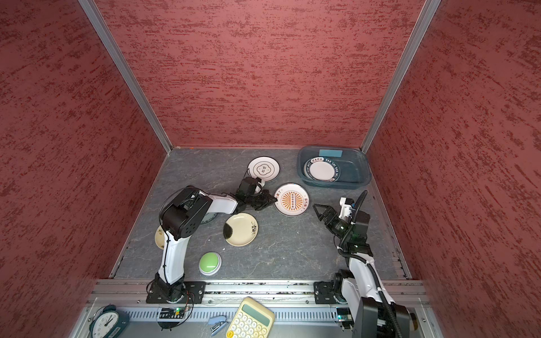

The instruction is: Place the plates into the plastic bin on the countertop

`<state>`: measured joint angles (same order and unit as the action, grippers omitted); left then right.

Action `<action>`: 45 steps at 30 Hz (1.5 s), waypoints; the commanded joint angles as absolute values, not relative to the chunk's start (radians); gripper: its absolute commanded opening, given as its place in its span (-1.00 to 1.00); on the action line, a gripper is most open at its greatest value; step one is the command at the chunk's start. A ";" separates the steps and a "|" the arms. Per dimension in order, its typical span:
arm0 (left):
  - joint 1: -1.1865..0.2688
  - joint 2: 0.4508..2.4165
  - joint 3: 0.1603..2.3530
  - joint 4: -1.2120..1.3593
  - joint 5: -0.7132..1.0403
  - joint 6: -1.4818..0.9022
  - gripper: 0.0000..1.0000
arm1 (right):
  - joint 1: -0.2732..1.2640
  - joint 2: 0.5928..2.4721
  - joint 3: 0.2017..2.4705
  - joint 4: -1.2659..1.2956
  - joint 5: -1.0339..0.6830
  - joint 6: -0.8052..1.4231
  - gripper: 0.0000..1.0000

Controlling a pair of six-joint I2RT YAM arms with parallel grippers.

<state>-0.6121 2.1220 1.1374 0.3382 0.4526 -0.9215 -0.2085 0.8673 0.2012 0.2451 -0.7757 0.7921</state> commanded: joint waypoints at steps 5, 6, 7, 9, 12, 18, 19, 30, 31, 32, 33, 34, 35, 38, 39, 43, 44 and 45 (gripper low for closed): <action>-0.616 2.127 1.126 0.321 0.446 -0.902 -0.99 | -0.212 0.857 0.237 0.237 -0.751 0.777 0.98; -0.613 2.121 1.125 0.319 0.448 -0.904 -1.00 | -0.212 0.858 0.240 0.225 -0.743 0.774 0.98; -0.611 2.116 1.125 0.319 0.452 -0.906 -1.00 | -0.212 0.860 0.246 0.201 -0.729 0.767 0.98; -0.611 2.100 1.115 0.344 0.467 -0.919 -1.00 | -0.212 0.869 0.268 0.132 -0.698 0.725 0.98; -0.609 2.064 1.104 0.372 0.480 -0.938 -1.00 | -0.212 0.886 0.299 0.059 -0.672 0.672 0.98; -0.601 1.978 1.095 0.361 0.485 -0.928 -1.00 | -0.212 0.874 0.299 0.070 -0.664 0.691 0.98; -0.601 1.962 1.090 0.355 0.482 -0.927 -1.00 | -0.213 0.873 0.300 0.076 -0.672 0.700 0.98; -0.562 1.795 0.995 0.343 0.487 -0.893 -1.00 | -0.211 0.925 0.337 0.049 -0.749 0.737 0.98; -0.555 1.774 0.980 0.338 0.485 -0.889 -1.00 | -0.210 0.925 0.333 0.072 -0.764 0.761 0.98; -0.548 1.757 0.968 0.334 0.483 -0.884 -1.00 | -0.207 0.924 0.329 0.096 -0.775 0.780 0.98; -0.539 1.738 0.954 0.326 0.481 -0.880 -1.00 | -0.200 0.921 0.326 0.129 -0.778 0.804 0.98; -0.533 1.721 0.944 0.320 0.478 -0.876 -1.00 | -0.187 0.918 0.324 0.153 -0.778 0.815 0.97; -0.524 1.704 0.930 0.314 0.477 -0.872 -1.00 | -0.164 0.916 0.324 0.177 -0.772 0.828 0.97; -0.506 1.657 0.899 0.305 0.480 -0.866 -1.00 | -0.069 0.935 0.345 0.219 -0.716 0.844 0.97; -0.501 1.644 0.885 0.305 0.480 -0.865 -1.00 | -0.031 0.957 0.361 0.223 -0.700 0.845 0.97; -0.496 1.593 0.838 0.314 0.474 -0.866 -1.00 | 0.099 1.086 0.446 0.225 -0.641 0.843 0.97; -0.496 1.583 0.827 0.317 0.471 -0.861 -1.00 | 0.121 1.129 0.473 0.225 -0.635 0.846 0.97; -0.495 1.576 0.817 0.314 0.469 -0.855 -1.00 | 0.137 1.169 0.495 0.232 -0.637 0.852 0.96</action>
